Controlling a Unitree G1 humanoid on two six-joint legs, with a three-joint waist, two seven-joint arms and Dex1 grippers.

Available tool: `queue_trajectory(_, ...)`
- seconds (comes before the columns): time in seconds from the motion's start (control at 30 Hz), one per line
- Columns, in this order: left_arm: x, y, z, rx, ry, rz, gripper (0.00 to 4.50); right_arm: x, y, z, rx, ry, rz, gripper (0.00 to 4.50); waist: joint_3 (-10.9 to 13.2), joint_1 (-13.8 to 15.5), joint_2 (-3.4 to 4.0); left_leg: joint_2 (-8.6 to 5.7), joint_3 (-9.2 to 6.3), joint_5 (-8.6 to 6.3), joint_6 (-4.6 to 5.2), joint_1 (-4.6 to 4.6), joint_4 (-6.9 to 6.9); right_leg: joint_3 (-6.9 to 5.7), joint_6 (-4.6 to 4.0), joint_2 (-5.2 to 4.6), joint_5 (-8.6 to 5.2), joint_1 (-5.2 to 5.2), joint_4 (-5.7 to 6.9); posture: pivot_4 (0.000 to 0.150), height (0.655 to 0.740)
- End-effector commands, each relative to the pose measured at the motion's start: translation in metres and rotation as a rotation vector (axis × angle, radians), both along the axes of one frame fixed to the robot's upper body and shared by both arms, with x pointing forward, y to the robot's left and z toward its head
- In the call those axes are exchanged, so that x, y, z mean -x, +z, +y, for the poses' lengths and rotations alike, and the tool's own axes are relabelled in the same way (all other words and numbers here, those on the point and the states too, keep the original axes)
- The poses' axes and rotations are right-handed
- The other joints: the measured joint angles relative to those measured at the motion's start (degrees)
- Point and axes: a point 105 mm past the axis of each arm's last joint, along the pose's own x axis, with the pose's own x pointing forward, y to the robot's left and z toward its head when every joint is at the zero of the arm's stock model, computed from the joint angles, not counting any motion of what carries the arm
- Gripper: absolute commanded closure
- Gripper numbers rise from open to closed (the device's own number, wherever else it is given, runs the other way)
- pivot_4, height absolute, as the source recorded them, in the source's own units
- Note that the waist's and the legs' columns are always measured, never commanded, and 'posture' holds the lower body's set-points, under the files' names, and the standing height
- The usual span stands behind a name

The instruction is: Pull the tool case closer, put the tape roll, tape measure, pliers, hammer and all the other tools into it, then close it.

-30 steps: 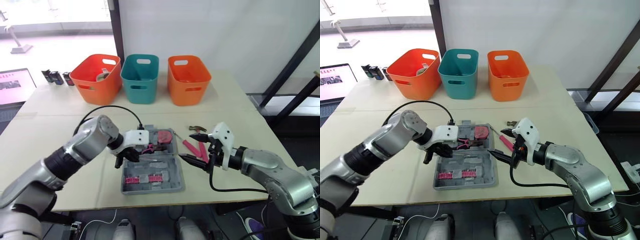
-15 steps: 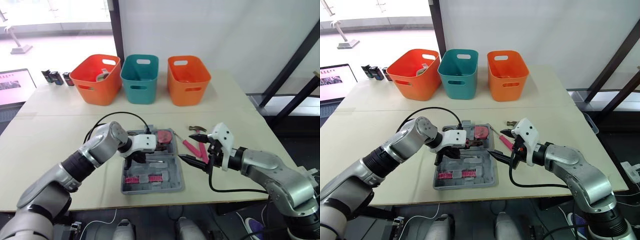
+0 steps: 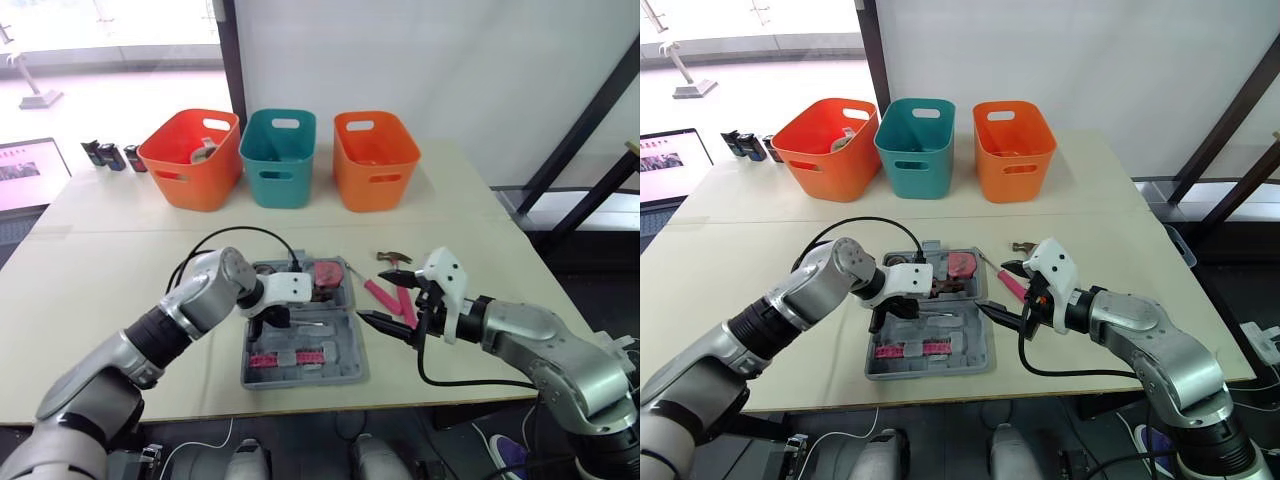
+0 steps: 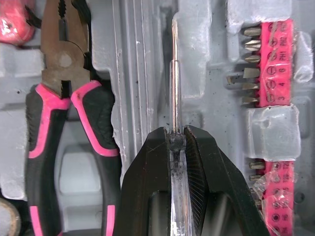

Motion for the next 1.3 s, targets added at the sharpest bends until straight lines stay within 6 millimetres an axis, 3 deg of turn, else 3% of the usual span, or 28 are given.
queue_trajectory(0.03,-0.002,0.006,-0.004,0.014,-0.013,-0.035,4.46,0.004,0.011,0.001,0.001,0.01,-0.051,0.0,0.0,0.0,0.0,0.0,0.0,0.0,0.0,0.0,0.0,0.0,0.0,0.0,0.0,0.0,0.0,0.15,0.74)
queue_trajectory(0.7,-0.009,0.014,-0.012,0.046,-0.014,-0.084,4.46,0.006,0.008,0.002,-0.001,0.032,-0.027,0.0,0.0,0.04,0.0,-0.01,-0.01,0.0,0.0,0.02,0.04,0.0,0.02,0.0,0.01,0.06,0.0,0.15,0.74)
queue_trajectory(1.3,-0.011,0.018,0.001,-0.04,-0.012,-0.114,4.46,0.009,0.009,0.004,-0.008,0.049,-0.019,0.0,0.0,-0.02,0.0,-0.01,-0.04,0.0,0.0,0.05,0.06,-0.01,0.03,0.02,0.01,0.12,0.01,0.15,0.74)
